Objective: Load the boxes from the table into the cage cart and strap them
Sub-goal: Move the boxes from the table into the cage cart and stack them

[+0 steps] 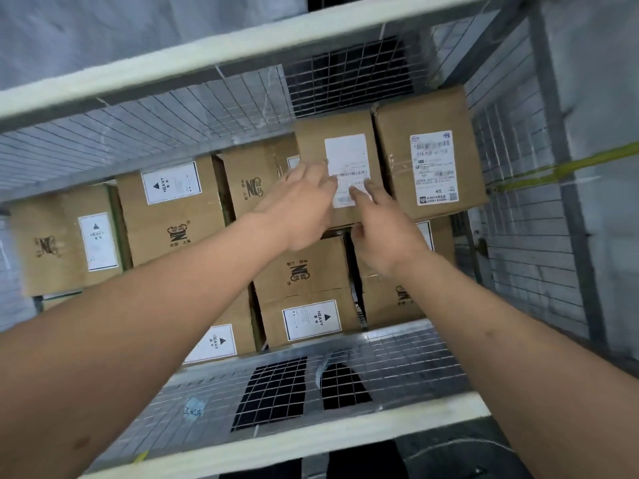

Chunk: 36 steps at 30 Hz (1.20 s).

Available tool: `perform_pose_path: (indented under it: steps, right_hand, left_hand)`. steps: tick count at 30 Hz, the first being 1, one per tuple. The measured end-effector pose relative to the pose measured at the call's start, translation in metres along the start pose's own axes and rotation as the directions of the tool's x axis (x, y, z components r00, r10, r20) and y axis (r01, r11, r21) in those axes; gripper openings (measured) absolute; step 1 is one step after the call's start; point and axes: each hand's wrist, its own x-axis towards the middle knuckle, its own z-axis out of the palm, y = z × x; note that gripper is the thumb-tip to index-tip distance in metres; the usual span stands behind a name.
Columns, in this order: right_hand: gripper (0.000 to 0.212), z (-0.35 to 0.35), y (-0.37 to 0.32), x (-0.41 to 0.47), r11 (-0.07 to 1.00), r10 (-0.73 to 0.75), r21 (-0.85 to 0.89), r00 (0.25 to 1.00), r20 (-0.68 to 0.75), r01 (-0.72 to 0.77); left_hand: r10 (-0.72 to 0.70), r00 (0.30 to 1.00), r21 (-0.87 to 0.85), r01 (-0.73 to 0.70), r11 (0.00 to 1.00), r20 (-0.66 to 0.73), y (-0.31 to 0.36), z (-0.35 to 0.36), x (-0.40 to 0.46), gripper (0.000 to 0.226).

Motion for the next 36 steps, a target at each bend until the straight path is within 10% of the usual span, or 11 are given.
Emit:
perform_pose_path:
  steps: [25, 36]
  right_hand:
    - [0.055, -0.211, -0.138, -0.342, 0.997, 0.015, -0.062, 0.935, -0.354, -0.04]
    - [0.056, -0.224, -0.162, -0.434, 0.967, 0.247, 0.078, 0.811, -0.531, -0.244]
  left_hand:
    - [0.128, 0.945, 0.144, -0.088, 0.986, -0.299, 0.139, -0.253, -0.299, 0.067]
    - [0.434, 0.839, 0.306, -0.341, 0.889, -0.329, 0.179, -0.313, -0.336, 0.063]
